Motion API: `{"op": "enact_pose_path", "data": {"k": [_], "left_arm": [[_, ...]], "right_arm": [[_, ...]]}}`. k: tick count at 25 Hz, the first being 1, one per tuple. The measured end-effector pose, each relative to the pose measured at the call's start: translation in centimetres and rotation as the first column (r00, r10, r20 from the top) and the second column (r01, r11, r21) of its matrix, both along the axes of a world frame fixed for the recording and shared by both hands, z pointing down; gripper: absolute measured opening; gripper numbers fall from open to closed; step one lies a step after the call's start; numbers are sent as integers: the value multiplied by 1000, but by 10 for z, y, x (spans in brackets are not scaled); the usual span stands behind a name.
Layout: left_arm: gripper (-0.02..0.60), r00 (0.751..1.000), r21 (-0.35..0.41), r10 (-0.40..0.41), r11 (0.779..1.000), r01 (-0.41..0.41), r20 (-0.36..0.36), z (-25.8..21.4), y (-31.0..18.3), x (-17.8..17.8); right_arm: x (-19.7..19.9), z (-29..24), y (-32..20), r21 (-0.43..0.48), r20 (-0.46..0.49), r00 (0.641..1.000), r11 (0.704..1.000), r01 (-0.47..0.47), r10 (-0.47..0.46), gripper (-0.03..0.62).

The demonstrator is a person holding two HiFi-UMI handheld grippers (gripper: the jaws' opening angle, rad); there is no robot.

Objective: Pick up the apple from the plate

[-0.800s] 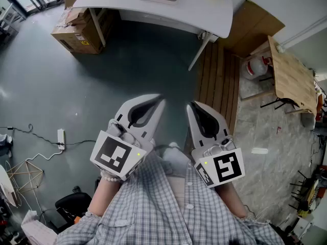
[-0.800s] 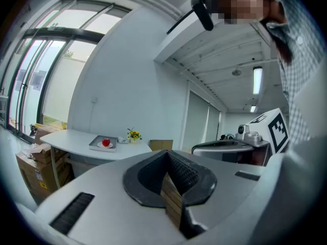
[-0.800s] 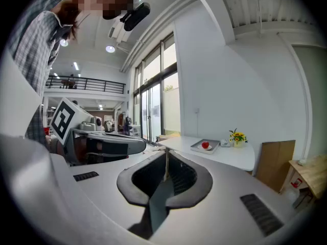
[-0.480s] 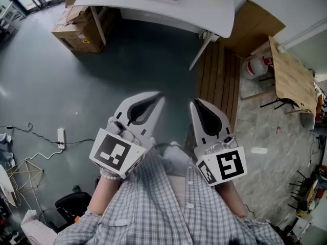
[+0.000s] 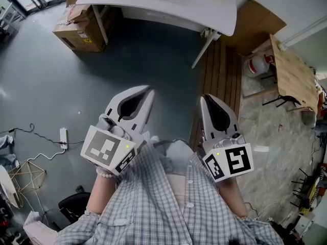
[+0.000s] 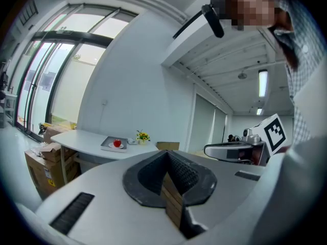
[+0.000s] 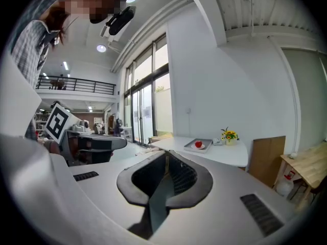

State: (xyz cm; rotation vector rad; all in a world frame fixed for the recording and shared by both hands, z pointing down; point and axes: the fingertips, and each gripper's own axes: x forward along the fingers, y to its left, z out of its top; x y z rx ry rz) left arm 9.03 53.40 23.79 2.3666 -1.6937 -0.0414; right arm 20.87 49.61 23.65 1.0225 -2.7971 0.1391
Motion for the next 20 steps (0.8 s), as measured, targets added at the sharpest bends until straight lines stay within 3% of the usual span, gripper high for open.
{"op": "enact_pose_path", "data": {"k": [6, 20], "left_arm": [[9, 1000, -2, -24, 1000, 24, 4, -1, 8, -17], [9, 984, -30, -177, 984, 177, 10, 7, -4, -59]], "right_arm": [[-7, -1, 0, 1, -1, 1000, 1000, -10, 10, 32], [-54, 9, -39, -4, -7, 993, 993, 118, -118, 32]]}}
